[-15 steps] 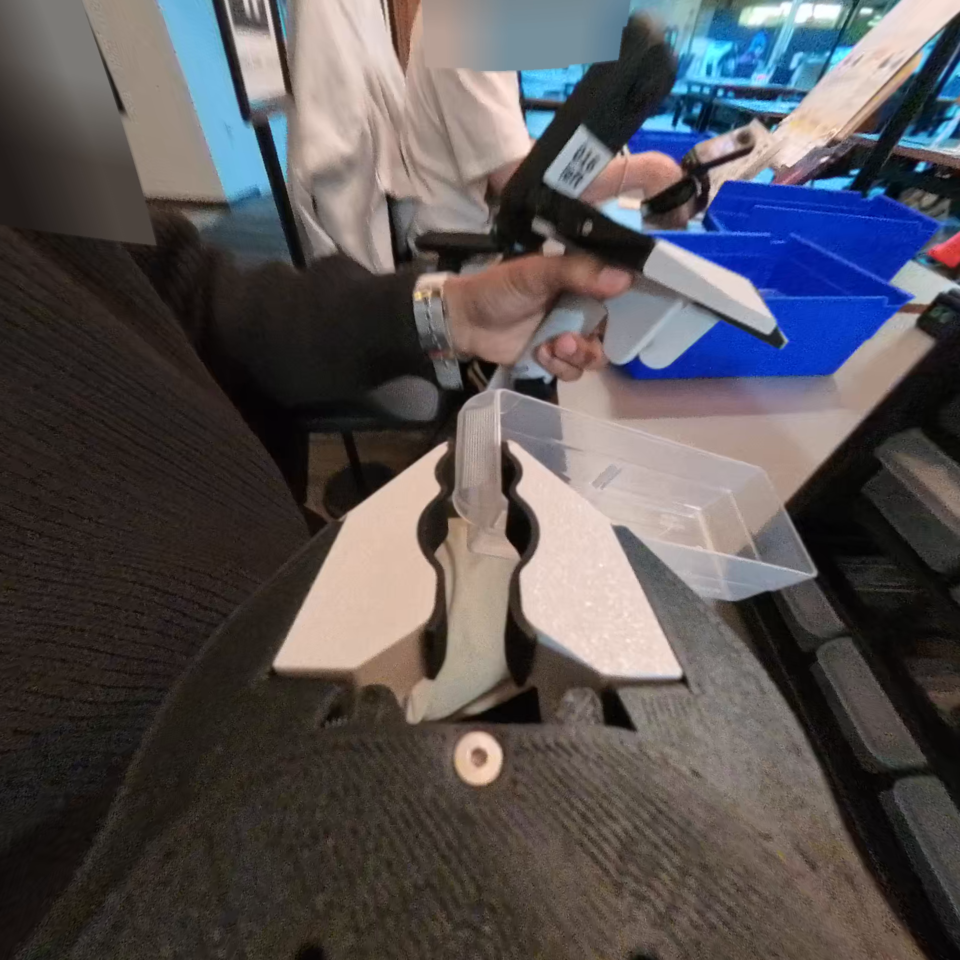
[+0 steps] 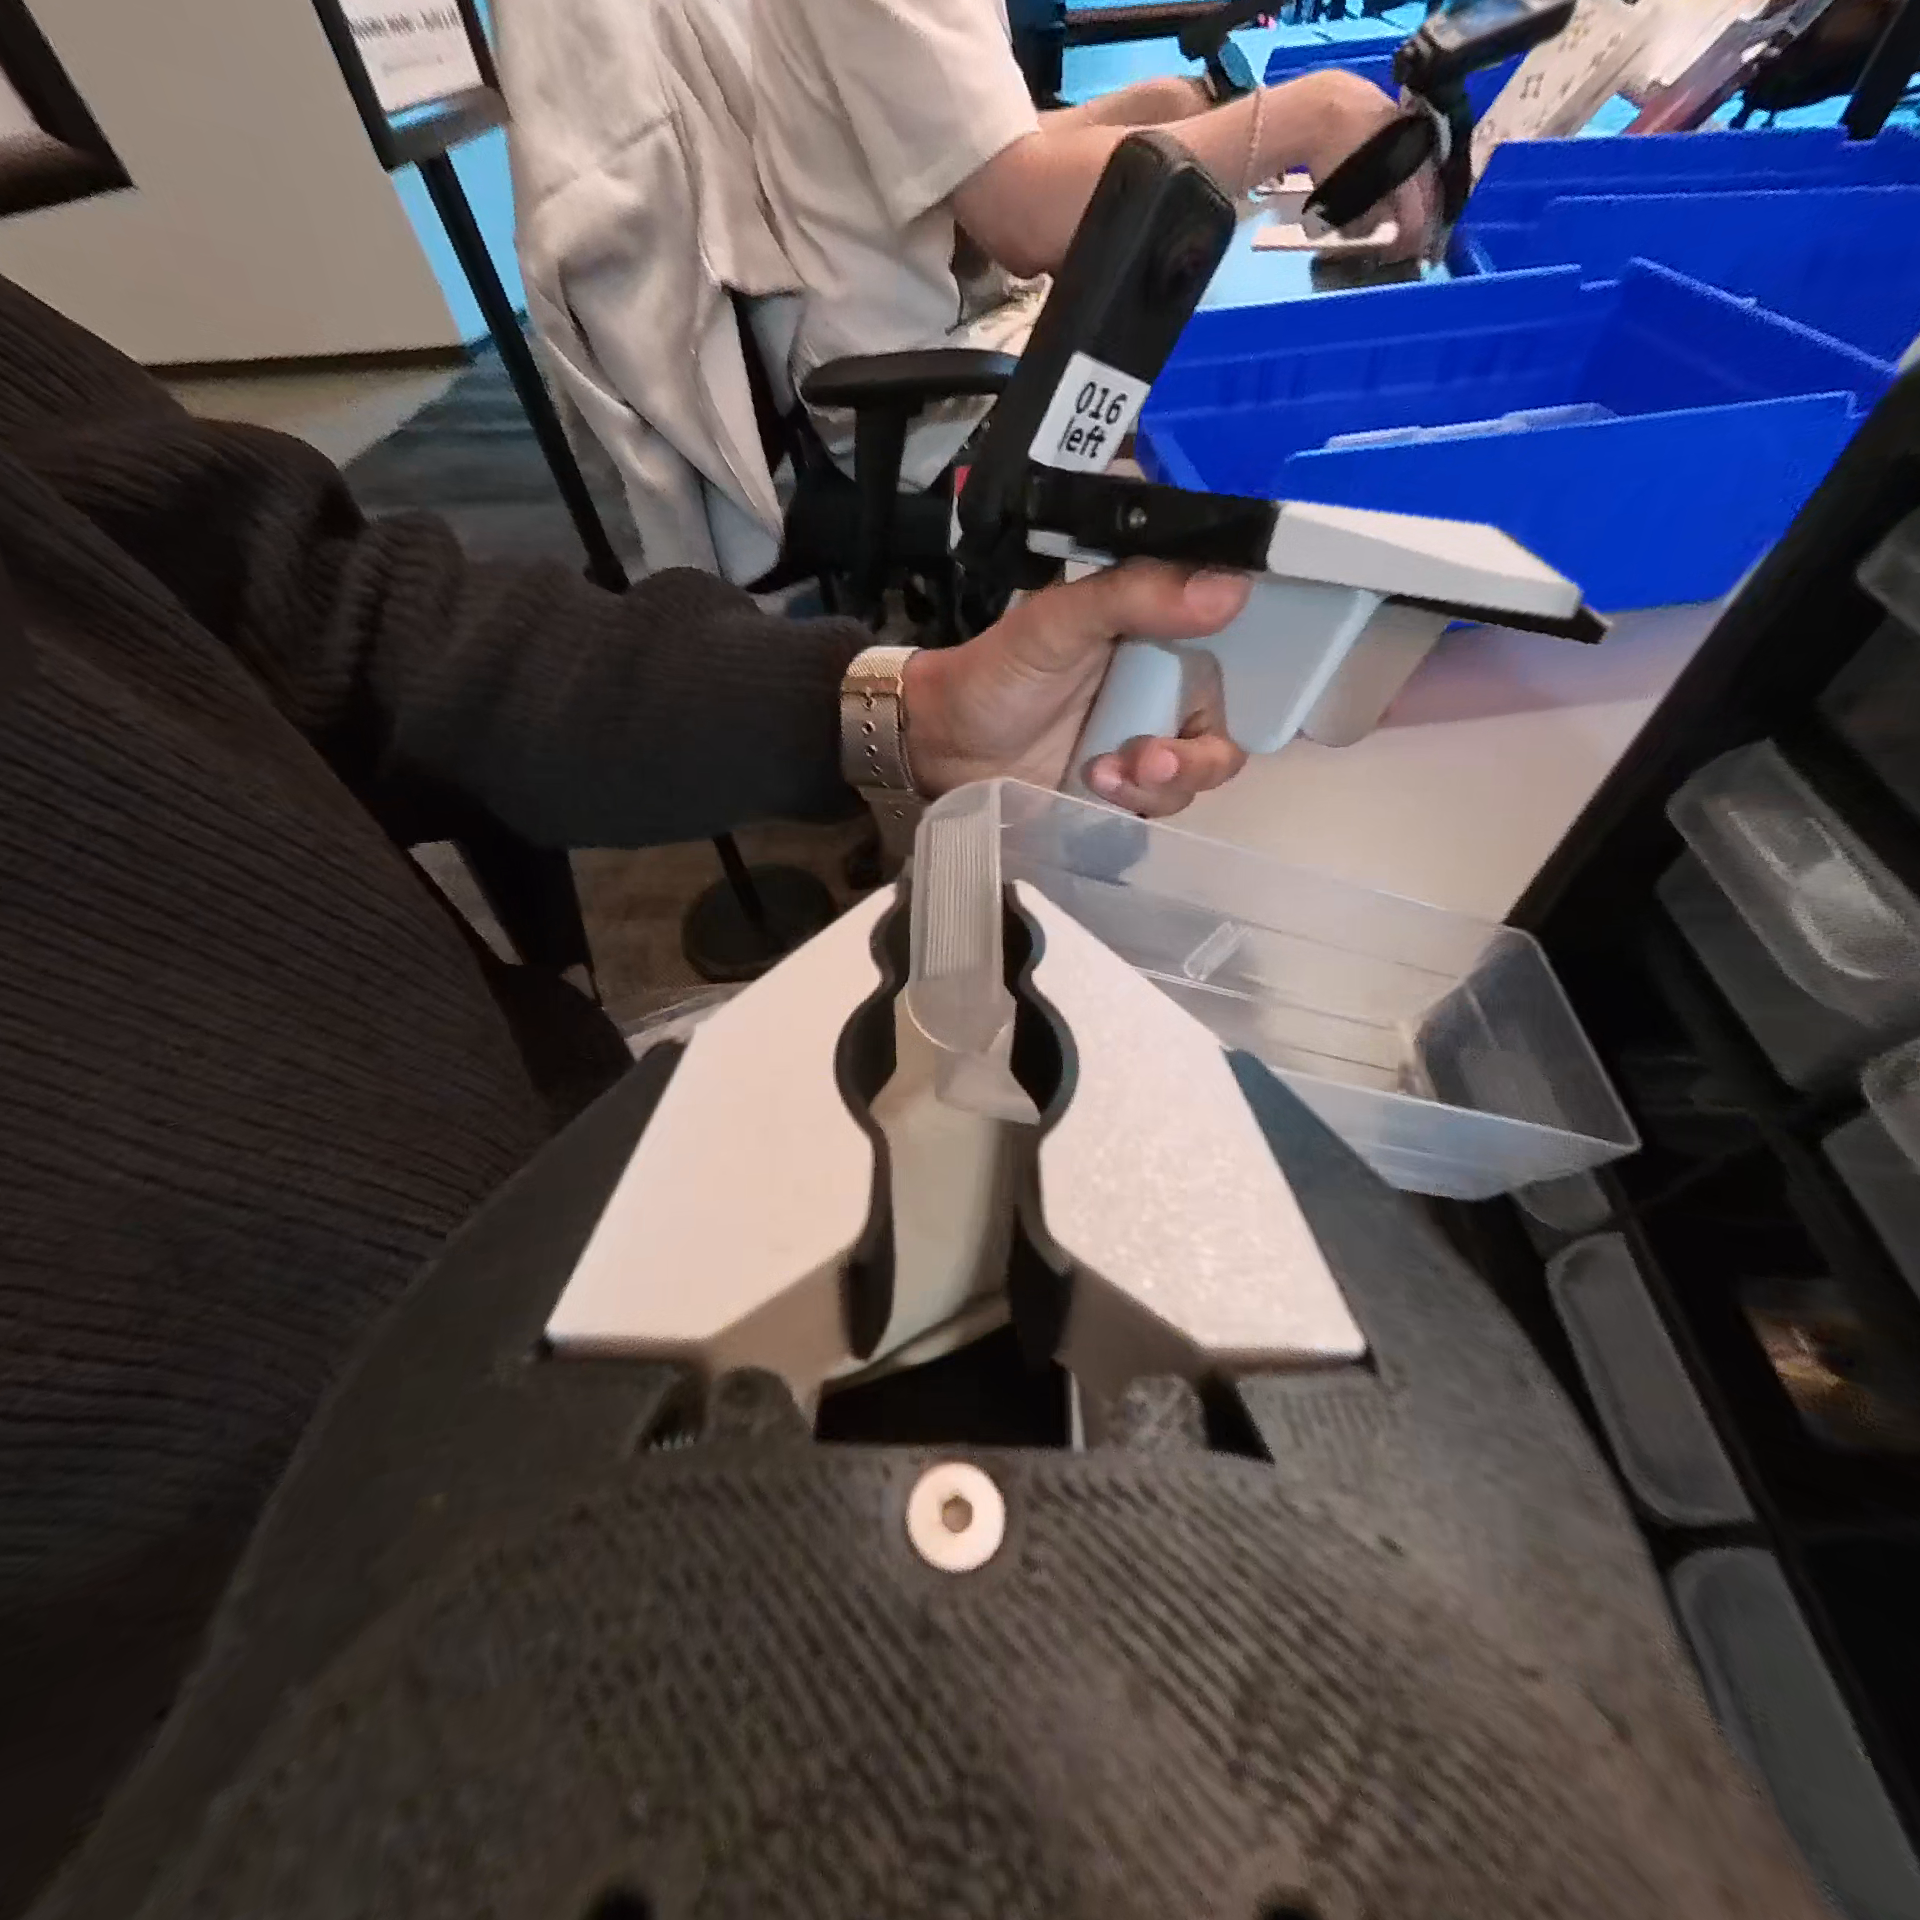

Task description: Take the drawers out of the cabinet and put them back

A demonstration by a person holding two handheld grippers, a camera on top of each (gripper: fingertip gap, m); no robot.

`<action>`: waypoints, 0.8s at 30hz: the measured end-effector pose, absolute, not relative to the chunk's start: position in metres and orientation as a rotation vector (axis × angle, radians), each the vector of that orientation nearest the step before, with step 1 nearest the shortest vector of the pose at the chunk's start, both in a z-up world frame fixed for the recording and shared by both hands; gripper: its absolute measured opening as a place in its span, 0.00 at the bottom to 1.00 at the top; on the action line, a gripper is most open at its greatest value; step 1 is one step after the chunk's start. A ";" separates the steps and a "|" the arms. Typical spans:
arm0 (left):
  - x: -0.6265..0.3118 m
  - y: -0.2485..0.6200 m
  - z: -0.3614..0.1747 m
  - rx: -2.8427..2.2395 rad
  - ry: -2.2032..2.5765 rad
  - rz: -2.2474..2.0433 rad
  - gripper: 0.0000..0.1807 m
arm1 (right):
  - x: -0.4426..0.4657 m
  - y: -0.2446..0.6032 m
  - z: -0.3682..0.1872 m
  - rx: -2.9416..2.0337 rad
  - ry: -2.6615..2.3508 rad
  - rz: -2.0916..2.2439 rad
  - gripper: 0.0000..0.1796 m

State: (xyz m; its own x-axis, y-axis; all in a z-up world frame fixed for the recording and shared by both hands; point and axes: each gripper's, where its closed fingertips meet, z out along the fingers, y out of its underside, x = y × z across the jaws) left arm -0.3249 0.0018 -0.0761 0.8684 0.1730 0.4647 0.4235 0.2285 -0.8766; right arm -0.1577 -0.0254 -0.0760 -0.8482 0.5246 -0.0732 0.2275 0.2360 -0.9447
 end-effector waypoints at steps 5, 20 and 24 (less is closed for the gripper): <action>-0.320 0.001 -0.083 -1.362 -0.521 -0.257 0.37 | -0.170 -0.024 -0.079 -0.708 -2.237 1.608 0.09; -0.317 0.008 -0.094 -1.415 -0.509 -0.279 0.36 | -0.191 -0.018 -0.109 -0.568 -2.206 1.371 0.09; -0.316 0.011 -0.097 -1.431 -0.507 -0.279 0.36 | -0.196 -0.009 -0.120 -0.595 -2.219 1.333 0.08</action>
